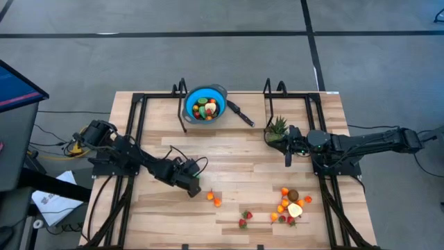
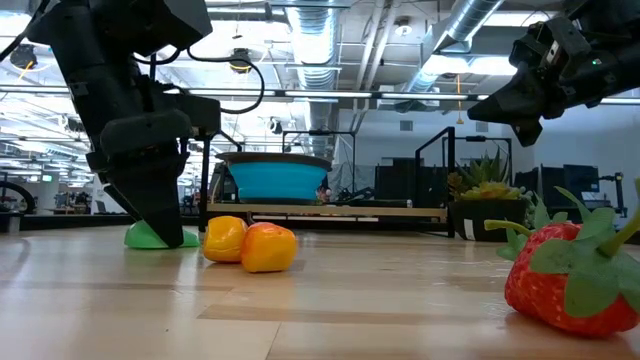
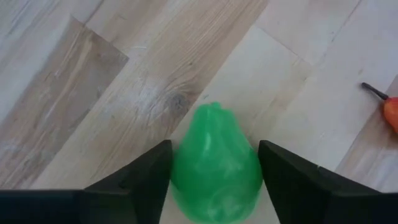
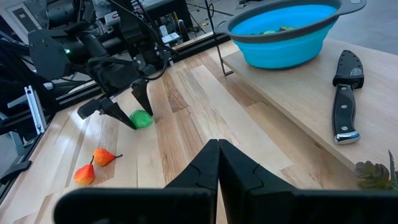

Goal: Pick & Place Fruit
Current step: Put the avocado into the basket

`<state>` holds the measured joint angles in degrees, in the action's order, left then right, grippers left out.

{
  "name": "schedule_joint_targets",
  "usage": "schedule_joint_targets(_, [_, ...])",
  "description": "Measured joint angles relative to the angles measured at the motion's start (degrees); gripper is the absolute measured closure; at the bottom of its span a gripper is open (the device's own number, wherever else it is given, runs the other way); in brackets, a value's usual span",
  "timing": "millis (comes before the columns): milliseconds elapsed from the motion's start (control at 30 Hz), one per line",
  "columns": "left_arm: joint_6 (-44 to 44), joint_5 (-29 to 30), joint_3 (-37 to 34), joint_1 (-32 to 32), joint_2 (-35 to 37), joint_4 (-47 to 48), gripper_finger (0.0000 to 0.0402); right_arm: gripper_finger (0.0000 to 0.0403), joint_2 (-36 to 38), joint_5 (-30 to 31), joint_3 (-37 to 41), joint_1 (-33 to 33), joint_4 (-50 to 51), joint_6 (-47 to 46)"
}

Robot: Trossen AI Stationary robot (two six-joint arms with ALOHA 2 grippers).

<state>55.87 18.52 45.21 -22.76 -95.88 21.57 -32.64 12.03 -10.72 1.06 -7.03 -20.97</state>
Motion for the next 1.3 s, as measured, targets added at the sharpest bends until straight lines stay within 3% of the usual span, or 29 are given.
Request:
schedule_joint_targets(167, [0.1, -0.8, 0.0, 0.0, 0.0, -0.7, 0.0206, 0.0401, 0.0, 0.0, 0.0, 0.0, 0.0, 0.0])
schedule_joint_targets(633, [0.3, -3.5, 1.1, 0.5, 0.7, -0.6, 0.0205, 0.0401, 0.0, 0.0, 0.0, 0.0, 0.0, 0.0])
schedule_joint_targets(833, [0.3, -5.8, 1.2, 1.1, 5.8, -0.6, 0.0205, 0.0401, 0.0, 0.0, 0.0, 0.0, 0.0, 0.0])
schedule_joint_targets(1100, [-0.7, -4.3, 1.2, 2.9, 16.0, -1.4, 0.0206, 0.0401, 0.0, 0.0, 0.0, 0.0, 0.0, 0.0])
schedule_joint_targets(1300, [-7.2, -3.9, 1.2, 7.7, 23.8, -5.2, 0.0206, 0.0401, 0.0, 0.0, 0.0, 0.0, 0.0, 0.0])
